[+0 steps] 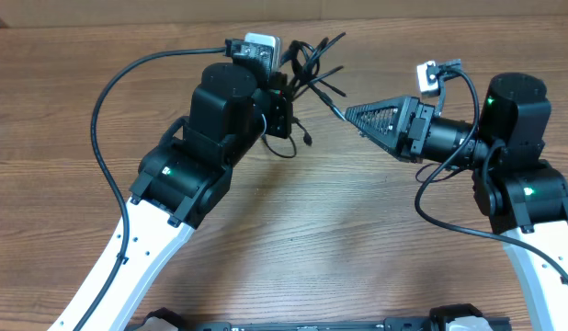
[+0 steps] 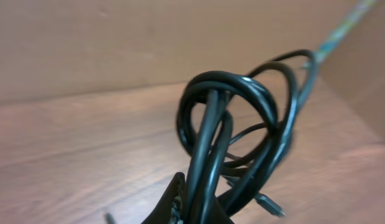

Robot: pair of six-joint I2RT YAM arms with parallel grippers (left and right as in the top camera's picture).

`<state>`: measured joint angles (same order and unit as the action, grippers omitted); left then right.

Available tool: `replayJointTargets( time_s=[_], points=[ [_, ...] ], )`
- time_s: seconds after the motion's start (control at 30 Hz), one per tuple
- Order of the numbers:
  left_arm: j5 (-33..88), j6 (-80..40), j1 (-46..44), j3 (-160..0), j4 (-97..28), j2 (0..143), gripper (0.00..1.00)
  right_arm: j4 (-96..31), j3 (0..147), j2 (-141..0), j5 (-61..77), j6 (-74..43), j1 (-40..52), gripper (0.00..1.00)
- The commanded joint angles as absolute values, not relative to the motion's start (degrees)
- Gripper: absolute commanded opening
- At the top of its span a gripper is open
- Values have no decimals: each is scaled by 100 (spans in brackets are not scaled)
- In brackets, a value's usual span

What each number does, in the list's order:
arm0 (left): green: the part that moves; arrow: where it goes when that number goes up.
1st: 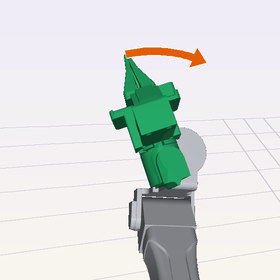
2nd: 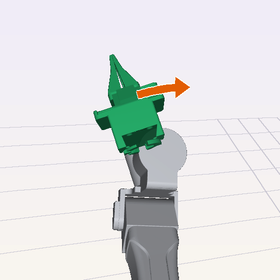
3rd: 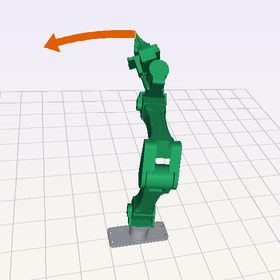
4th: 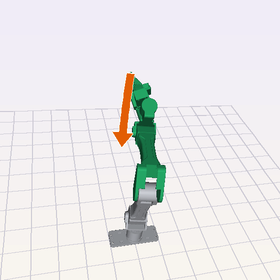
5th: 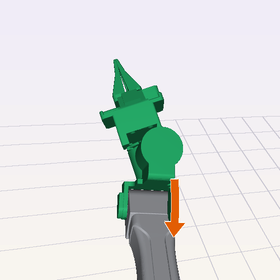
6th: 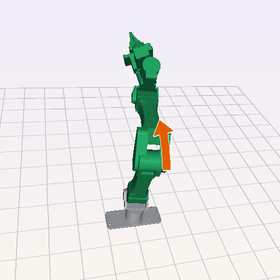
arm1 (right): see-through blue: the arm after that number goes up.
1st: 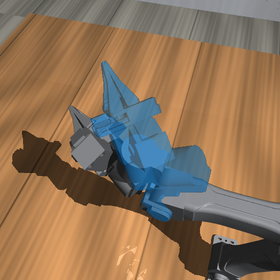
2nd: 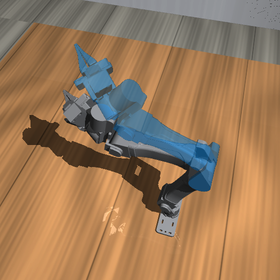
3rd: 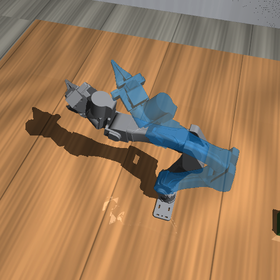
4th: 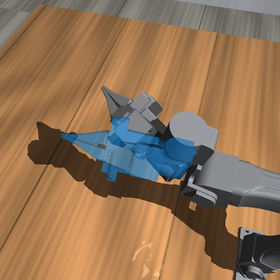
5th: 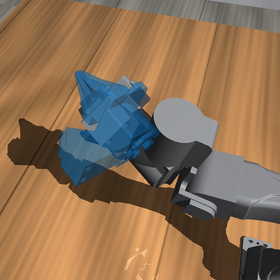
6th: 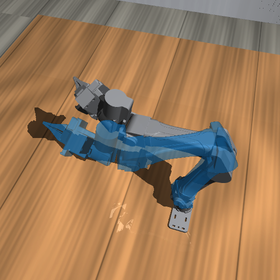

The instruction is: Untangle cables

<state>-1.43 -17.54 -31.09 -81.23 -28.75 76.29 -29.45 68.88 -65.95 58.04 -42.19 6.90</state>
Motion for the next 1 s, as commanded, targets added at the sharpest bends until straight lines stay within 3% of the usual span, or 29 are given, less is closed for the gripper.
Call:
replayJointTargets(
  time_s=[0.0, 0.1, 0.17, 0.63, 0.77, 0.87, 0.97],
  points=[
    [1035, -2633, -3116, -8149, -2790, 7456, 4, -2762, 6973, -6532, 6158, -4191, 711, 83],
    [1669, -2714, -3116, -8149, -2635, 7456, 4, -2742, 6973, -6541, 6099, -4141, 711, 78],
    [2018, -2749, -3116, -8149, -2491, 7456, 4, -2744, 6973, -6539, 6051, -4038, 711, 68],
    [3216, -3046, -3120, -8149, -2102, 7456, 4, -2705, 6971, -6545, 5398, -3688, 711, 65],
    [3461, -3048, -3131, -8149, -1951, 7456, 4, -2781, 6971, -6643, 5358, -3441, 711, 58],
    [3459, -3048, -3153, -8149, -1865, 7456, 4, -3026, 6971, -6803, 5358, -3441, 711, 46],
    [3452, -3044, -3153, -8149, -1767, 7456, 4, -3234, 6971, -6910, 5358, -3441, 711, 44]
  ],
)
